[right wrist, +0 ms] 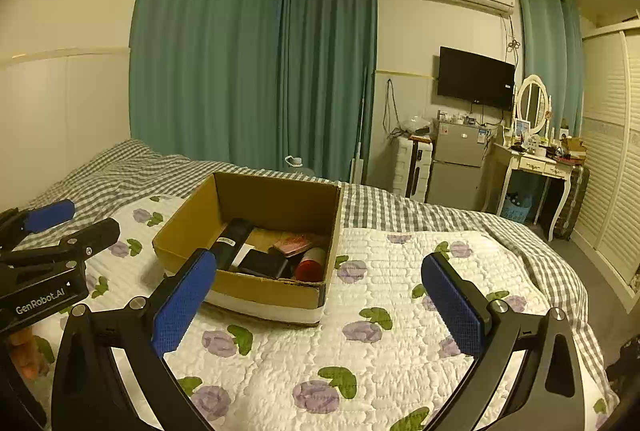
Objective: Organize rigid objects
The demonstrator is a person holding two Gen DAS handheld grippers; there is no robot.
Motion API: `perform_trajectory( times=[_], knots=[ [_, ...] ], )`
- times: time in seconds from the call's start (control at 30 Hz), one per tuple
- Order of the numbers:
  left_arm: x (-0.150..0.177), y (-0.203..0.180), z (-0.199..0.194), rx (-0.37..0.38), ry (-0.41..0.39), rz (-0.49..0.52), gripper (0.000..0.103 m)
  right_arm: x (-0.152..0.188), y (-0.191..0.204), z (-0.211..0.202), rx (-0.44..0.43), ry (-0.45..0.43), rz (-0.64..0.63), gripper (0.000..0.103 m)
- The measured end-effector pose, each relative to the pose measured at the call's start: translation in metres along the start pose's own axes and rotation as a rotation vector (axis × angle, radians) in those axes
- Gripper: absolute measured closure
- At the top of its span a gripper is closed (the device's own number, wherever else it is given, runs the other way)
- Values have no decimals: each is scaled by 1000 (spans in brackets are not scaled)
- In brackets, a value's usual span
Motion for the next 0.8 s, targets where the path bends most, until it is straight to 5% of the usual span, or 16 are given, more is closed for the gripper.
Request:
perform_trajectory(
  times=[0.8],
  knots=[
    [1,-3,0,-12,-4,20,29,9,-9,5,29,38,24,0]
  ],
)
Point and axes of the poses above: each gripper's, at about its wrist camera, not at the fingertips, and z roughly the way its jaws point, y to its left, x to its underside, the point moved 9 cm from there along z, roughly the way its jaws point, and after that the axes turned 12 degrees about -y, right-handed, at the moved point
